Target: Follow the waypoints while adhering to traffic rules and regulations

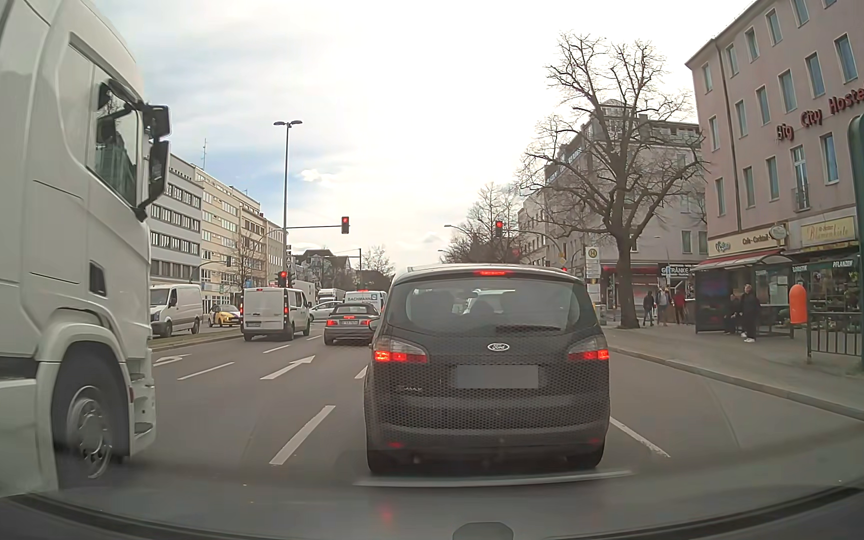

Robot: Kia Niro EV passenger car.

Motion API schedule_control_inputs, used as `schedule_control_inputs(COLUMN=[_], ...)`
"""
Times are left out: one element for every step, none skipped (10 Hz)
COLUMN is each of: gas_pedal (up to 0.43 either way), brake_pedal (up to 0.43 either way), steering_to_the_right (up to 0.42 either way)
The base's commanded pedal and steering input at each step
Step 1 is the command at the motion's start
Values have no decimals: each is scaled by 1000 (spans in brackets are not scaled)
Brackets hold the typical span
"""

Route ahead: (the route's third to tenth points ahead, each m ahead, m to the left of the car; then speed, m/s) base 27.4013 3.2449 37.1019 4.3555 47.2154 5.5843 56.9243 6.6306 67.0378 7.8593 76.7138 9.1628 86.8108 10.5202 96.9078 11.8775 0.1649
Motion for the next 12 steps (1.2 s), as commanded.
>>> schedule_control_inputs(gas_pedal=[0,0,0,0,0,0,0,0,0,0,0,0], brake_pedal=[85,73,67,67,73,73,73,122,152,159,165,152], steering_to_the_right=[-13,-13,-13,-13,-13,-13,-13,-13,-13,-13,-13,-13])
